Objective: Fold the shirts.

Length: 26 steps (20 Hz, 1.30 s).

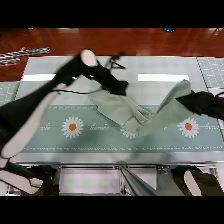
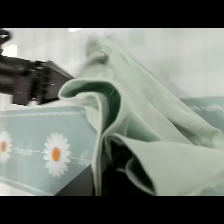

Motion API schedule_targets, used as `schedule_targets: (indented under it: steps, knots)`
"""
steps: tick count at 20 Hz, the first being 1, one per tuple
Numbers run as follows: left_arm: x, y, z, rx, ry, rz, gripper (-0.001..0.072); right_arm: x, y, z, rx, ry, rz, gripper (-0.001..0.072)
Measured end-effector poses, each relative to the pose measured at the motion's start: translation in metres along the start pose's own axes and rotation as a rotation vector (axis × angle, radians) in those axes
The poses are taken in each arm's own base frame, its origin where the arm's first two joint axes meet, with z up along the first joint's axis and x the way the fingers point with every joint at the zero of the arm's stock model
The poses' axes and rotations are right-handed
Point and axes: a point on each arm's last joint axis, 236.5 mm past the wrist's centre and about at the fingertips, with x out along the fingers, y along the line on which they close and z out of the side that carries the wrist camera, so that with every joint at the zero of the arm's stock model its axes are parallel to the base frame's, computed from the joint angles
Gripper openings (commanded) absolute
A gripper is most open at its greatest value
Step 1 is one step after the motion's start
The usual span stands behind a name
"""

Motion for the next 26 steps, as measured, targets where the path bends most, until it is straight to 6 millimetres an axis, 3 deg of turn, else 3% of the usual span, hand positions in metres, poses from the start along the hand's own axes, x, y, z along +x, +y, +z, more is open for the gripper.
schedule_targets:
  steps: [2,4,6,8,11,14,15,16,17,18,20,22,24,26]
  knots:
    - [-0.065,0.034,0.006,-0.051,-0.124,0.073,0.0018,0.022,0.012,0.011,-0.004,0.019,0.070,0.0020]
    - [-0.120,0.057,-0.008,-0.102,-0.225,0.128,0.0018,0.052,0.029,0.019,-0.020,0.058,0.126,0.0020]
    - [-0.160,0.079,-0.031,-0.153,-0.304,0.187,0.0018,0.089,0.046,0.025,-0.038,0.102,0.165,0.0020]
    - [-0.183,0.088,-0.059,-0.195,-0.359,0.221,0.0018,0.131,0.063,0.027,-0.054,0.158,0.194,0.0020]
    - [-0.189,0.096,-0.098,-0.241,-0.391,0.249,0.0018,0.198,0.081,0.021,-0.072,0.242,0.216,0.0020]
    - [-0.176,0.100,-0.130,-0.282,-0.373,0.247,0.0018,0.257,0.085,0.004,-0.074,0.311,0.214,0.0030]
    - [-0.171,0.103,-0.138,-0.297,-0.364,0.247,0.0018,0.275,0.082,-0.003,-0.071,0.333,0.207,0.0139]
    - [-0.166,0.105,-0.144,-0.311,-0.359,0.242,0.0018,0.290,0.079,-0.010,-0.063,0.348,0.199,0.0360]
    - [-0.160,0.108,-0.150,-0.326,-0.349,0.241,0.0018,0.305,0.074,-0.017,-0.055,0.364,0.191,0.0413]
    - [-0.156,0.111,-0.153,-0.336,-0.350,0.239,0.0018,0.315,0.070,-0.023,-0.048,0.374,0.183,0.0413]
    - [-0.151,0.118,-0.158,-0.356,-0.348,0.242,0.0018,0.325,0.066,-0.030,-0.037,0.397,0.177,0.0410]
    - [-0.157,0.124,-0.153,-0.368,-0.375,0.254,0.0018,0.314,0.066,-0.020,-0.032,0.409,0.191,0.0405]
    - [-0.180,0.126,-0.139,-0.365,-0.436,0.274,0.0018,0.281,0.071,0.008,-0.031,0.390,0.213,0.0405]
    - [-0.212,0.124,-0.125,-0.350,-0.510,0.300,0.0018,0.226,0.070,0.048,-0.068,0.327,0.190,0.0407]
